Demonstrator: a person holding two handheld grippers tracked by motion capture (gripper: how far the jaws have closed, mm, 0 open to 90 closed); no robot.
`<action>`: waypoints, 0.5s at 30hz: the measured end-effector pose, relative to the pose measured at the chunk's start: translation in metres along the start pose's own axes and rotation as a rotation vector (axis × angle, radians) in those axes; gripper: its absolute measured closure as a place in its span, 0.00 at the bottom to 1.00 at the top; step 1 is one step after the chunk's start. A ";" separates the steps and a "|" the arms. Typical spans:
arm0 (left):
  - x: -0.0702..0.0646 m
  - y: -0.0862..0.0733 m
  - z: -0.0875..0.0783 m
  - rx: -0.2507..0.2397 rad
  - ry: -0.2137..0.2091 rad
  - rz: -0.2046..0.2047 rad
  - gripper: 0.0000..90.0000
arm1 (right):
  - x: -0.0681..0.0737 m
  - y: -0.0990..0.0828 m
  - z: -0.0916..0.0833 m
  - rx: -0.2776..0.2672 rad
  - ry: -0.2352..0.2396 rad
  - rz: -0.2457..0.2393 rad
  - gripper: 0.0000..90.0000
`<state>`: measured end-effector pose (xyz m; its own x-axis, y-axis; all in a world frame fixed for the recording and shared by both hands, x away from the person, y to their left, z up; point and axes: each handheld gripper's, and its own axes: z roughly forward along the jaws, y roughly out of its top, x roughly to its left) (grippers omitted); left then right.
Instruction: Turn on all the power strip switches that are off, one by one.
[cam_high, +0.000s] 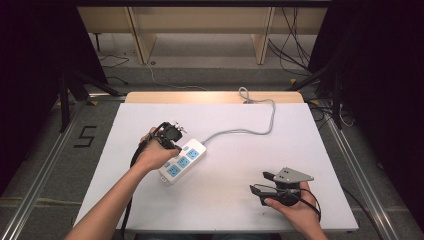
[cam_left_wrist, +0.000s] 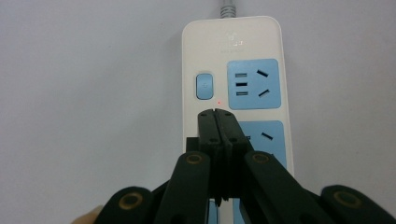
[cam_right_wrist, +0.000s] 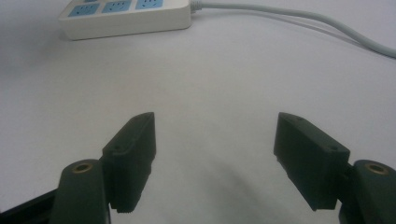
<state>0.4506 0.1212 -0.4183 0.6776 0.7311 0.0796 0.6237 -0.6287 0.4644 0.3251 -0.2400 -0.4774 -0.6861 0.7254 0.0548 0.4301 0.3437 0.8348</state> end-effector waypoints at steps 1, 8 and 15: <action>0.000 0.000 0.000 -0.002 0.001 -0.001 1.00 | 0.000 0.000 0.000 0.000 0.000 0.000 0.34; 0.001 -0.005 -0.003 -0.003 0.003 0.000 1.00 | 0.000 0.000 0.000 0.001 0.000 -0.001 0.34; 0.000 -0.007 -0.006 -0.003 0.013 0.003 1.00 | 0.000 0.000 0.000 0.004 0.001 0.000 0.34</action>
<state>0.4436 0.1273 -0.4168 0.6748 0.7322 0.0924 0.6202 -0.6305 0.4668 0.3251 -0.2395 -0.4777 -0.6867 0.7248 0.0557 0.4328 0.3460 0.8325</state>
